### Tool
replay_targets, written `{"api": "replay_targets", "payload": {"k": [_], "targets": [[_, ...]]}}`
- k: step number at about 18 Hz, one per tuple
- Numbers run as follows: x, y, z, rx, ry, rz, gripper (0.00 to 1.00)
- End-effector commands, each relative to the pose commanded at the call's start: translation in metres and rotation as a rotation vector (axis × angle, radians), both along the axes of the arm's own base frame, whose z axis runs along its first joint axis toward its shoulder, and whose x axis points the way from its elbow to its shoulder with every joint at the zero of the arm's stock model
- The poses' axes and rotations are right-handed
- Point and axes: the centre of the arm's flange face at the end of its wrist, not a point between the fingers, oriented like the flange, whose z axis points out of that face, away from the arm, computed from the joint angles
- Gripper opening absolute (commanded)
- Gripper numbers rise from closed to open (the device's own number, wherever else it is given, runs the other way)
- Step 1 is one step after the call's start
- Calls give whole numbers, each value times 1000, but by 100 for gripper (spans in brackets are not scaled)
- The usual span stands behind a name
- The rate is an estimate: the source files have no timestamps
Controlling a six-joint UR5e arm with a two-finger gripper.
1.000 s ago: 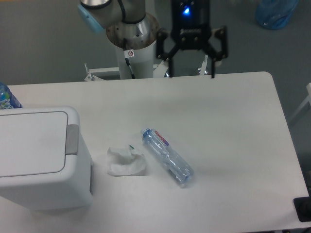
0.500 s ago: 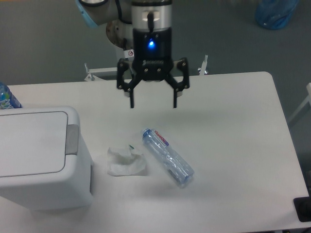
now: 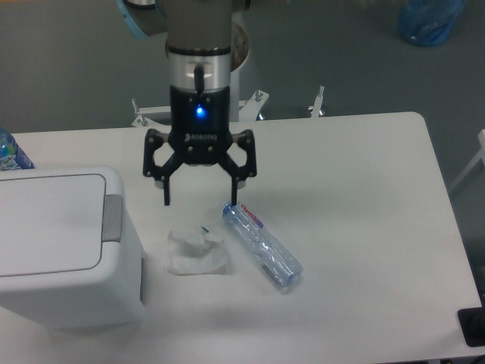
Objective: Open the trash can
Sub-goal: 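Lower the gripper fingers onto the trash can lid edge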
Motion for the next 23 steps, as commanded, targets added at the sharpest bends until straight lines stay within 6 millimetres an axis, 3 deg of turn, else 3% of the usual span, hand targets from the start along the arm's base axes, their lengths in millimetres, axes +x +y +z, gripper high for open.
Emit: {"api": "replay_targets", "payload": {"k": [11, 23], "targets": [[25, 21, -15, -20, -18, -54, 100], [30, 25, -22, -29, -25, -66, 100]]}}
